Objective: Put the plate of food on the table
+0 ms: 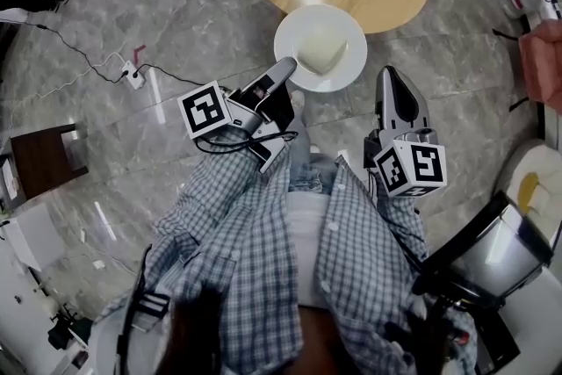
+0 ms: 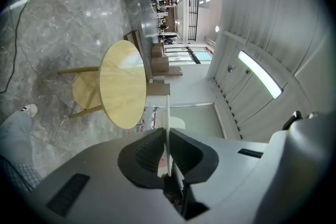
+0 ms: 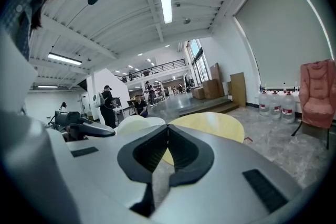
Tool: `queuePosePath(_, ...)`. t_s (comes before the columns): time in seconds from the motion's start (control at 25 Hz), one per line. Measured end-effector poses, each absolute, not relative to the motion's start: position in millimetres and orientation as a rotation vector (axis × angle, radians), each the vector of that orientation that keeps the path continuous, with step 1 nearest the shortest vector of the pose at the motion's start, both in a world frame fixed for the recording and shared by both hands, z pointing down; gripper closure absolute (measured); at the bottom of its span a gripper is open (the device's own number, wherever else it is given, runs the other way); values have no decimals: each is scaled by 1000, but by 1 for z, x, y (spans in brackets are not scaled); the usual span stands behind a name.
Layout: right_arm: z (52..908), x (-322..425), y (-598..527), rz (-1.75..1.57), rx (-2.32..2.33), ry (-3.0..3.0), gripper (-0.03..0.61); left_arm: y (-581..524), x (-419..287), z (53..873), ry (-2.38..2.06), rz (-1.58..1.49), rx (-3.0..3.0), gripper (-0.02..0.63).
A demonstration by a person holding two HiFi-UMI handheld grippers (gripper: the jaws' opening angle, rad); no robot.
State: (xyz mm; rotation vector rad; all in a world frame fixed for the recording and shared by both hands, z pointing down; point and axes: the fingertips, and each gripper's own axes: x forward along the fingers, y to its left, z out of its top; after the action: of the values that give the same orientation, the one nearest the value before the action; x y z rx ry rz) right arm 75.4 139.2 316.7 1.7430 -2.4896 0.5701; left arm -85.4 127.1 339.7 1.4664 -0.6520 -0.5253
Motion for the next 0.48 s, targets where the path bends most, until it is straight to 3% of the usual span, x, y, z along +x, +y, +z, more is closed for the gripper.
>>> queuePosePath(0.48, 291, 86, 103, 480, 1851, -2438, 572, 78, -78, 325, -578, -521, 1501, 592)
